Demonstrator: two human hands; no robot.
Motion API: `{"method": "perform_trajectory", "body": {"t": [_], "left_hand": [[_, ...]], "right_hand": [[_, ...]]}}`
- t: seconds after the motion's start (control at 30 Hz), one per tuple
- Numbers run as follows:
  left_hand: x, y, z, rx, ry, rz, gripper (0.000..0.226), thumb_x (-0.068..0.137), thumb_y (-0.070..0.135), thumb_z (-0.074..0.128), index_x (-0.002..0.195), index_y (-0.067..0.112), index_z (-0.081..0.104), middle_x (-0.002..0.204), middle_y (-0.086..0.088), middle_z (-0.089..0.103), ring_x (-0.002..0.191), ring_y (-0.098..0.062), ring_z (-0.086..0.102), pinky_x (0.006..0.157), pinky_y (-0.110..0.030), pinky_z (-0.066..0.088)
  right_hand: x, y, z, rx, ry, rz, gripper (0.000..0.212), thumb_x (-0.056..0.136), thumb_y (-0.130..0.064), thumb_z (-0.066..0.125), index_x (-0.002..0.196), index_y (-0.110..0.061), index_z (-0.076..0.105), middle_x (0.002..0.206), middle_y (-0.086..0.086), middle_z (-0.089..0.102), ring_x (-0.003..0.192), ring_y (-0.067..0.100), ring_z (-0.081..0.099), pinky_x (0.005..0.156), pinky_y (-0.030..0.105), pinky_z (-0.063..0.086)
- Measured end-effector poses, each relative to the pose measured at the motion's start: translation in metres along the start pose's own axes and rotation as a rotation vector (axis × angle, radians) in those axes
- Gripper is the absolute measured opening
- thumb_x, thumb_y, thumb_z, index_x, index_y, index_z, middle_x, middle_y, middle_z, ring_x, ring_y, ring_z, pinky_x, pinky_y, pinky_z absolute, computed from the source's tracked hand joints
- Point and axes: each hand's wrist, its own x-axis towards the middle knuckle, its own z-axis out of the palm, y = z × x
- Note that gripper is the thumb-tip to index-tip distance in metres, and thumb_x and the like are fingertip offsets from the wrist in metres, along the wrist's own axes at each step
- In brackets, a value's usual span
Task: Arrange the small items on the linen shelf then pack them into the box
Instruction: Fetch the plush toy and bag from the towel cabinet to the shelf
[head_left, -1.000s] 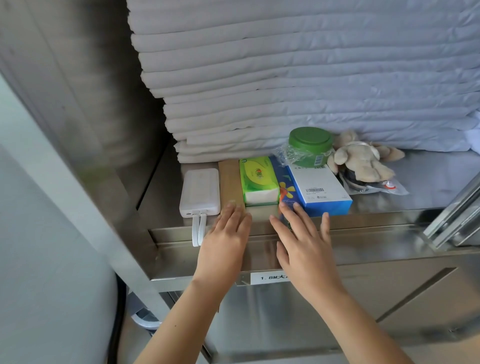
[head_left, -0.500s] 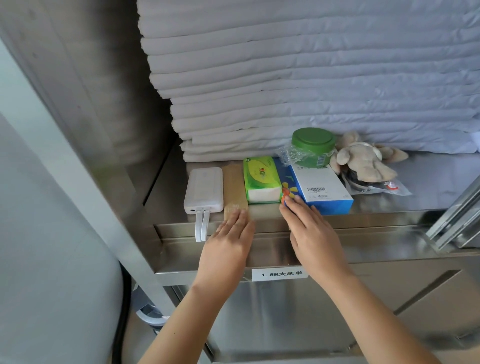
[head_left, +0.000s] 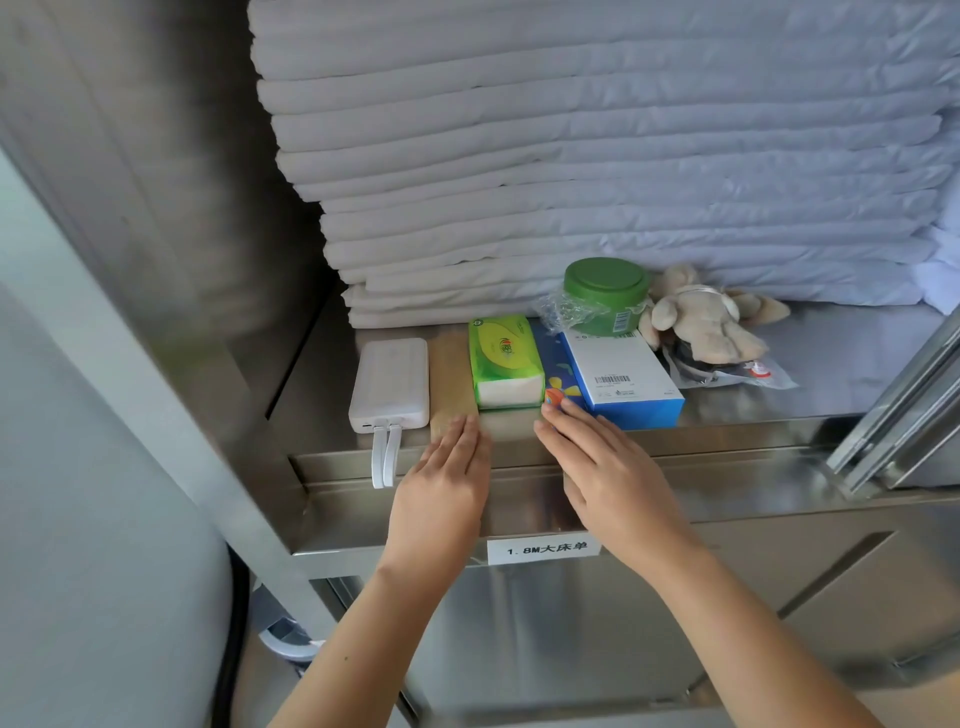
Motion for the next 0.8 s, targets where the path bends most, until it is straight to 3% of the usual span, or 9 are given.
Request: {"method": "perform_trajectory", "body": {"t": [0.17, 0.23, 0.33, 0.47, 0.8], "left_hand": [[-0.009, 0.001, -0.001, 0.017, 0.017, 0.013, 0.043, 0.074, -0.006, 0.033, 0.093, -0.008, 0.071, 0.101, -0.022, 0.068, 0.094, -0.035, 0.067, 0.072, -0.043, 0.057], [-0.009, -0.001, -0.003, 0.037, -0.002, 0.001, 0.032, 0.07, -0.011, 0.051, 0.096, -0.01, 0.07, 0.103, -0.024, 0.068, 0.095, -0.038, 0.065, 0.071, -0.045, 0.056], [-0.004, -0.002, -0.006, 0.033, -0.057, -0.045, 0.049, 0.048, -0.02, 0.077, 0.096, -0.011, 0.069, 0.103, -0.025, 0.067, 0.093, -0.04, 0.065, 0.068, -0.046, 0.057], [0.0, -0.002, -0.011, 0.03, -0.074, -0.023, 0.051, 0.045, -0.021, 0.079, 0.093, -0.01, 0.07, 0.1, -0.023, 0.069, 0.09, -0.038, 0.067, 0.06, -0.041, 0.058], [0.001, -0.008, -0.022, 0.004, -0.061, 0.003, 0.05, 0.042, -0.021, 0.078, 0.091, -0.009, 0.071, 0.098, -0.022, 0.07, 0.089, -0.037, 0.068, 0.059, -0.038, 0.058]], "right_hand": [[0.005, 0.003, 0.001, -0.024, -0.025, -0.037, 0.061, 0.045, 0.017, 0.079, 0.103, 0.003, 0.069, 0.113, 0.016, 0.066, 0.105, 0.033, 0.062, 0.077, 0.044, 0.056], [0.005, 0.002, 0.002, -0.049, -0.017, -0.045, 0.06, 0.045, 0.016, 0.08, 0.102, 0.003, 0.069, 0.112, 0.016, 0.066, 0.104, 0.032, 0.063, 0.077, 0.043, 0.056], [0.004, 0.0, 0.002, -0.082, -0.012, -0.056, 0.057, 0.045, 0.014, 0.08, 0.101, 0.003, 0.07, 0.112, 0.017, 0.066, 0.104, 0.032, 0.063, 0.077, 0.041, 0.056], [0.003, -0.002, 0.0, -0.135, -0.016, -0.073, 0.056, 0.048, 0.01, 0.08, 0.103, 0.003, 0.069, 0.114, 0.018, 0.065, 0.105, 0.031, 0.062, 0.078, 0.041, 0.056], [-0.002, -0.01, -0.006, -0.178, 0.009, -0.068, 0.059, 0.05, 0.007, 0.082, 0.107, 0.003, 0.067, 0.117, 0.018, 0.063, 0.108, 0.03, 0.061, 0.083, 0.043, 0.053]]}}
